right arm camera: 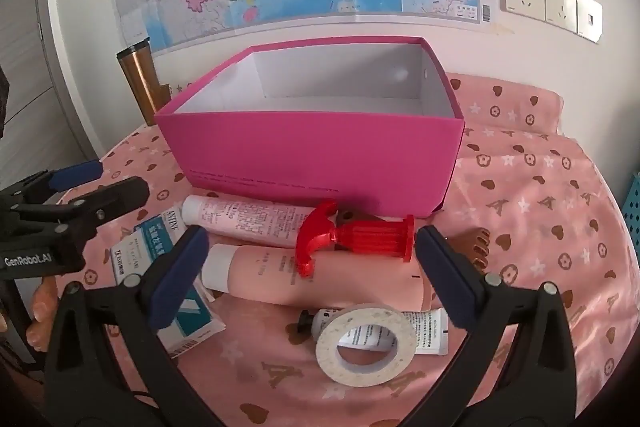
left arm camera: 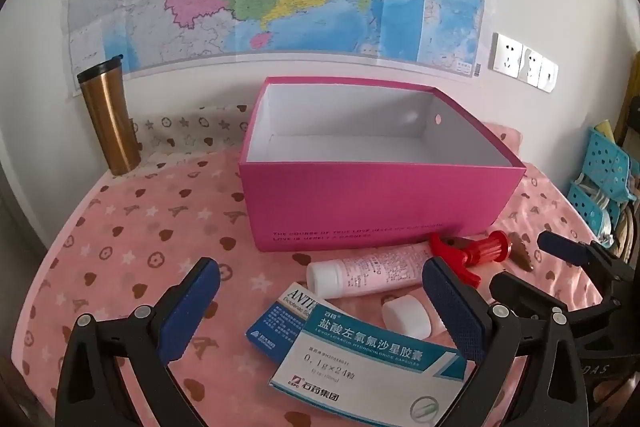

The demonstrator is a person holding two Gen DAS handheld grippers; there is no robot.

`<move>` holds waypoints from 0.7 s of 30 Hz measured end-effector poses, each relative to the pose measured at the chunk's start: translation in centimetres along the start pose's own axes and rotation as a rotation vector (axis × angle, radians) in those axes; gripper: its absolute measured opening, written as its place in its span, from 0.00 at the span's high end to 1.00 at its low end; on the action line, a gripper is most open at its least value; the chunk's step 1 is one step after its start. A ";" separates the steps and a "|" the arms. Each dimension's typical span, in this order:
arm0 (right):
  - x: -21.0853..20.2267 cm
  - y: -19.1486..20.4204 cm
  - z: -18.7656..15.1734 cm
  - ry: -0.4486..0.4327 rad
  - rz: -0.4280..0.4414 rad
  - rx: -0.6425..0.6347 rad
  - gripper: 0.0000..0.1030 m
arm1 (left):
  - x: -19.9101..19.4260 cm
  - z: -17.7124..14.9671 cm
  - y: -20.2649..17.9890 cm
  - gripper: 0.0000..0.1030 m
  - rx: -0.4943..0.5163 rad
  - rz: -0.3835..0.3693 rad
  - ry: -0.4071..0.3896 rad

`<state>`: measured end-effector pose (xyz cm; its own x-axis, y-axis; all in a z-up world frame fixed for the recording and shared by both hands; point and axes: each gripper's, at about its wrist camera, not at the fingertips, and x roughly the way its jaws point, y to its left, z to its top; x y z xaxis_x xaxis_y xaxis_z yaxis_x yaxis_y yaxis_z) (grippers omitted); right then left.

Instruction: Organize rigid objects

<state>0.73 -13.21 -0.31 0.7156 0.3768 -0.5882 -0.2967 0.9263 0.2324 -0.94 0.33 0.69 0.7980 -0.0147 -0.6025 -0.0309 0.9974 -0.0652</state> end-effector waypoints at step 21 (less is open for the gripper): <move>-0.4 0.8 0.1 -0.010 0.012 -0.004 0.00 | 0.6 -0.4 0.2 0.00 -0.012 0.005 -0.001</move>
<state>0.26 -12.64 0.14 0.7183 0.3876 -0.5777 -0.3077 0.9218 0.2359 -0.65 0.53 0.01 0.7984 -0.0100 -0.6020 -0.0419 0.9965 -0.0722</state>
